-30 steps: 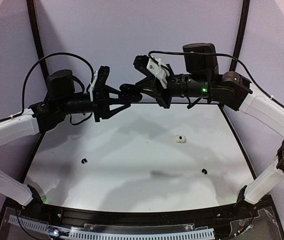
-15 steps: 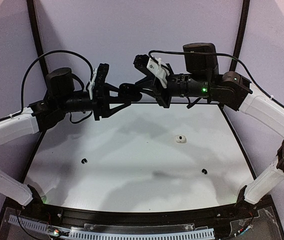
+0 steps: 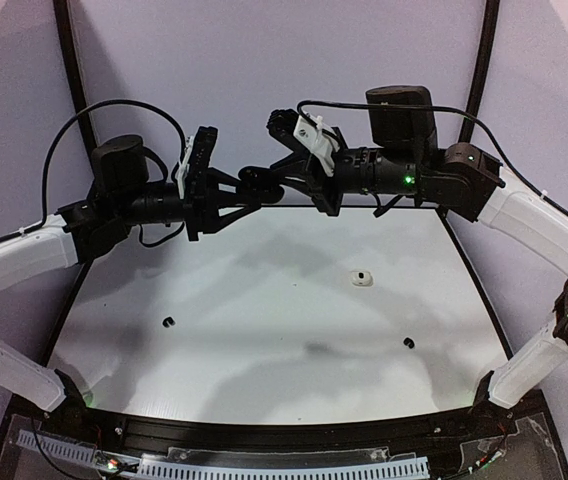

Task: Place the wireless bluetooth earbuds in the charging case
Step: Pass from the right arm to the left

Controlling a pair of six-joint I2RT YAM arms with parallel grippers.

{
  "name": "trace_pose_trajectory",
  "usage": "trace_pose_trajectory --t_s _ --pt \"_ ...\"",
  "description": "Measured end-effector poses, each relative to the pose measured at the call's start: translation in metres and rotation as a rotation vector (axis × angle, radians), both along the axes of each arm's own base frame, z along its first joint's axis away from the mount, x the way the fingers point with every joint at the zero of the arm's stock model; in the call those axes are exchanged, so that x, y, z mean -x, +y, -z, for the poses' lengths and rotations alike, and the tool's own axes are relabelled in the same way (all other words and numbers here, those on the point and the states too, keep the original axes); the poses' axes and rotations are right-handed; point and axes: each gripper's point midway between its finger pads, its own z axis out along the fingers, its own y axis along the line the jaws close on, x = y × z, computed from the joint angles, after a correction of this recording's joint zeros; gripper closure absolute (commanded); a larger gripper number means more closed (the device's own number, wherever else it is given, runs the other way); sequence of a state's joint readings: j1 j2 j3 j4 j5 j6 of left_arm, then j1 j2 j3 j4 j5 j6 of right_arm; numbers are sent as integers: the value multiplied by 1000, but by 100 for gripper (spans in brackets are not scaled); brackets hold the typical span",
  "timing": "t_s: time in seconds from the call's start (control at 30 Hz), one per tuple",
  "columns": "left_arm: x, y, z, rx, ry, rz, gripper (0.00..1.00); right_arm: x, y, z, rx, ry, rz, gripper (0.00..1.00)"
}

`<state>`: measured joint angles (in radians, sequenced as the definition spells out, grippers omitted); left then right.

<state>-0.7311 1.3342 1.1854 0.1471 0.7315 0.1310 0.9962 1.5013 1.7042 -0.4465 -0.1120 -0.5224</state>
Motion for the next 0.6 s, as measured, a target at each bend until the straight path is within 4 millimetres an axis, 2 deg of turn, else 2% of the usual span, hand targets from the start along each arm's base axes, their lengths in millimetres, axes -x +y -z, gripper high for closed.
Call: trace_pose_trajectory --t_s 0.1,0.2,0.3,0.43,0.53,0.6 --pt "0 0 0 0 2 1 83 0 0 0 0 1 0 100" --pt "0 0 -1 1 1 2 97 0 0 0 -1 1 1 100" --pt "0 0 -1 2 3 2 99 0 0 -1 -4 2 1 100" --pt "0 -1 -1 1 -9 5 99 1 0 0 -16 30 -11 84" --pt "2 -1 2 1 -33 15 99 3 -1 0 -40 89 -53 82" --pt "7 0 11 -7 -45 34 99 7 0 1 -56 133 -91 79"
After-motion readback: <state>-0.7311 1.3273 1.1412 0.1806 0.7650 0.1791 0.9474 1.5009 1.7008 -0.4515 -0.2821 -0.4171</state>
